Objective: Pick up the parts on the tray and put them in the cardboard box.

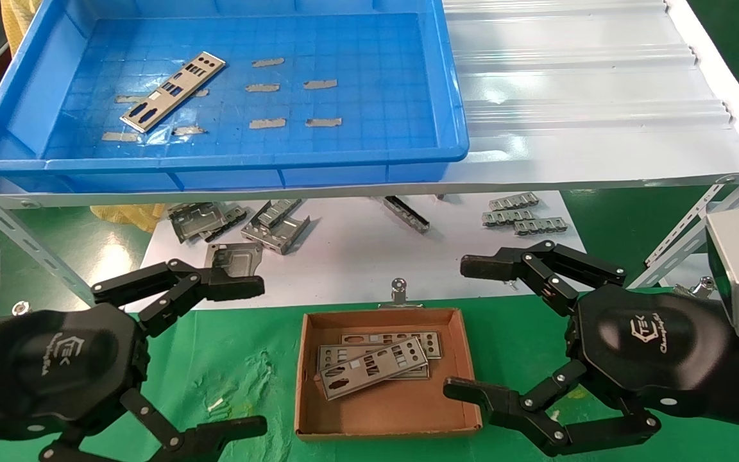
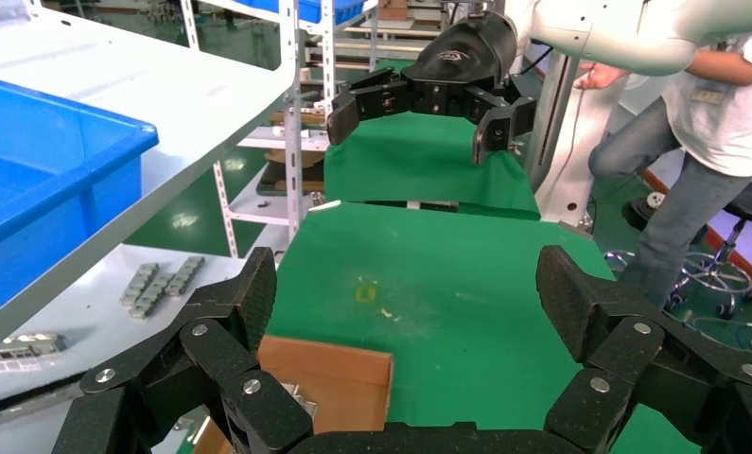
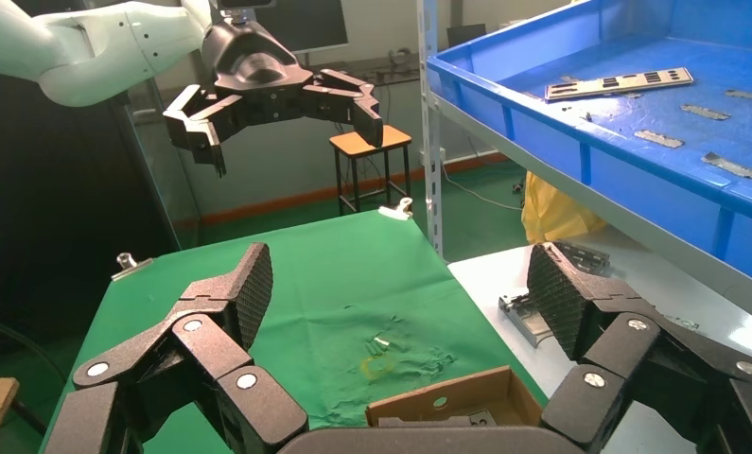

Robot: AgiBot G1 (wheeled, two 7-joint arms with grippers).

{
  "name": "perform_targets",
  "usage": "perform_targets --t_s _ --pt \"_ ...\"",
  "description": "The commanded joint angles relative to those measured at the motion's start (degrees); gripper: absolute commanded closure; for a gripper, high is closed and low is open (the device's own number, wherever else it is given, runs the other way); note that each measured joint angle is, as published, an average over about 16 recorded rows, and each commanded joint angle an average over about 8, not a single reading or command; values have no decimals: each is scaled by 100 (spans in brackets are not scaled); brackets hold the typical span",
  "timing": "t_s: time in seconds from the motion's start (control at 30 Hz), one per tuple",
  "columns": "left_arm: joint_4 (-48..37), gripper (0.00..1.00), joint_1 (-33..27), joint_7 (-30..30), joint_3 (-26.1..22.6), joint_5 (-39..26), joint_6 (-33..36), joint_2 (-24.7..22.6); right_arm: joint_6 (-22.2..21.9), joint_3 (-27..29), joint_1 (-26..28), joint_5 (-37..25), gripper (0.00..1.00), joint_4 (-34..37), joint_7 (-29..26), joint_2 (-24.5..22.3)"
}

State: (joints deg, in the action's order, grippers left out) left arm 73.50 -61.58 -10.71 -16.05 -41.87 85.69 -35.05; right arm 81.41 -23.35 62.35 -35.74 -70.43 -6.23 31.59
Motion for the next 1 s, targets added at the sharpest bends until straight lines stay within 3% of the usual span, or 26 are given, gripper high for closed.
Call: perform_targets --t_s 0.03,1.0 --pt "0 0 0 0 0 0 0 0 0 0 0 0 0 0 0 0" --pt "0 0 0 0 0 0 0 0 0 0 0 0 0 0 0 0"
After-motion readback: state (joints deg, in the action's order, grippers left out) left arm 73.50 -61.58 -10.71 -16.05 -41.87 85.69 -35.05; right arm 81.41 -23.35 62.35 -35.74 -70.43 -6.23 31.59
